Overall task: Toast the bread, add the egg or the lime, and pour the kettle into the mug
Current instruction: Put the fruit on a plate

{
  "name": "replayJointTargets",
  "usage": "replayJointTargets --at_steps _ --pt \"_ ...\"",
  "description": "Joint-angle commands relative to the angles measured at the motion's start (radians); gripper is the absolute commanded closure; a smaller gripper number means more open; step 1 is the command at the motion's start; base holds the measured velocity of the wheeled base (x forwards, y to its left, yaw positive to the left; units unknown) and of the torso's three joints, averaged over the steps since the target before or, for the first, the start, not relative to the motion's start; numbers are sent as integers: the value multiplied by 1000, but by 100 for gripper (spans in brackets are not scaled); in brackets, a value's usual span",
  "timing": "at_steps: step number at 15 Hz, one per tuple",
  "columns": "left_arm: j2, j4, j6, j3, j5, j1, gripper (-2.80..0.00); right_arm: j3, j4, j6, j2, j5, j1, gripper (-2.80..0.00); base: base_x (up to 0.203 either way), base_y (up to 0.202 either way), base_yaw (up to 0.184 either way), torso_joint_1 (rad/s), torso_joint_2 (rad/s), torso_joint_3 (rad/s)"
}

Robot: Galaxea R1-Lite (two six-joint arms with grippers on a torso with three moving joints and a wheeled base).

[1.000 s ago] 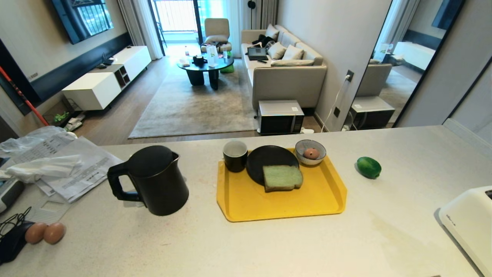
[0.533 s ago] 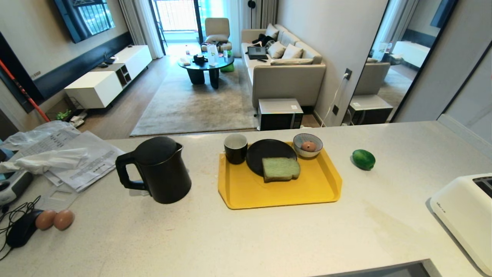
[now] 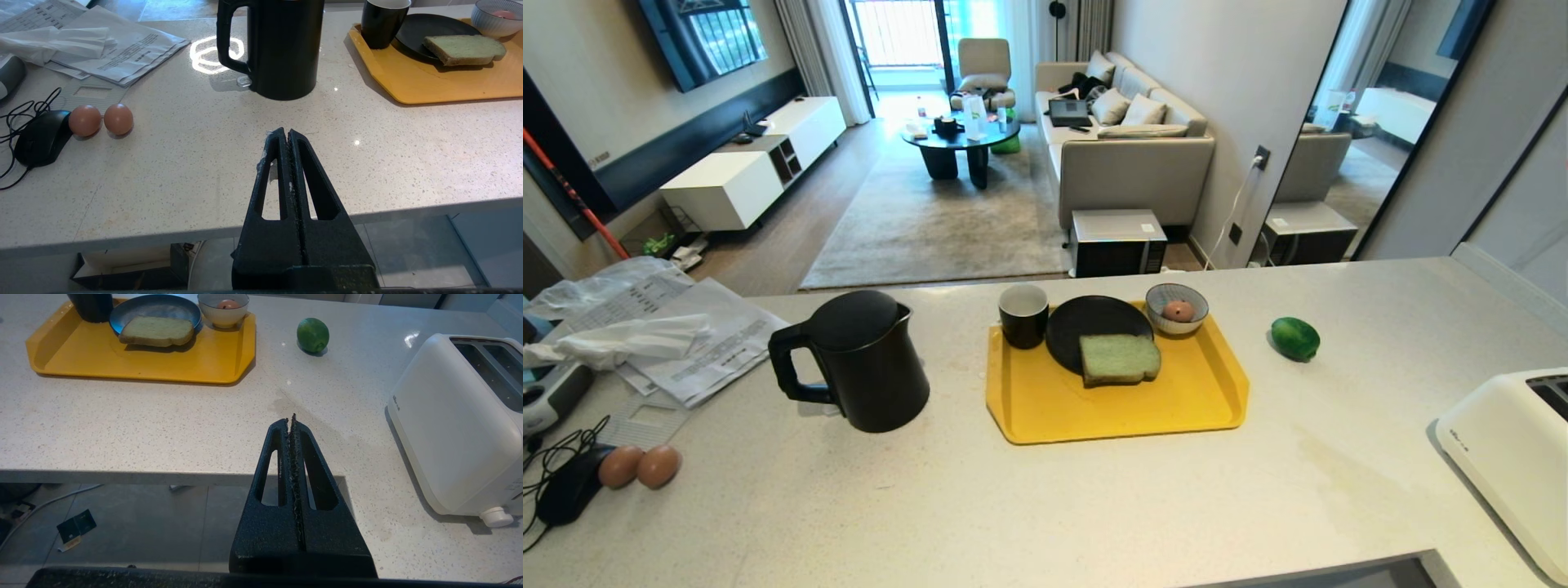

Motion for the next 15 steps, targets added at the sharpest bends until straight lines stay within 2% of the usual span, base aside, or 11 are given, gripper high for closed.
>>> replayJointTargets --at_steps 1,15 --pt "1 0 -1 0 0 0 0 0 0 -1 1 1 0 0 0 0 0 0 0 0" --pt "1 0 -1 1 0 0 0 2 0 -2 1 1 0 0 0 0 0 0 0 0"
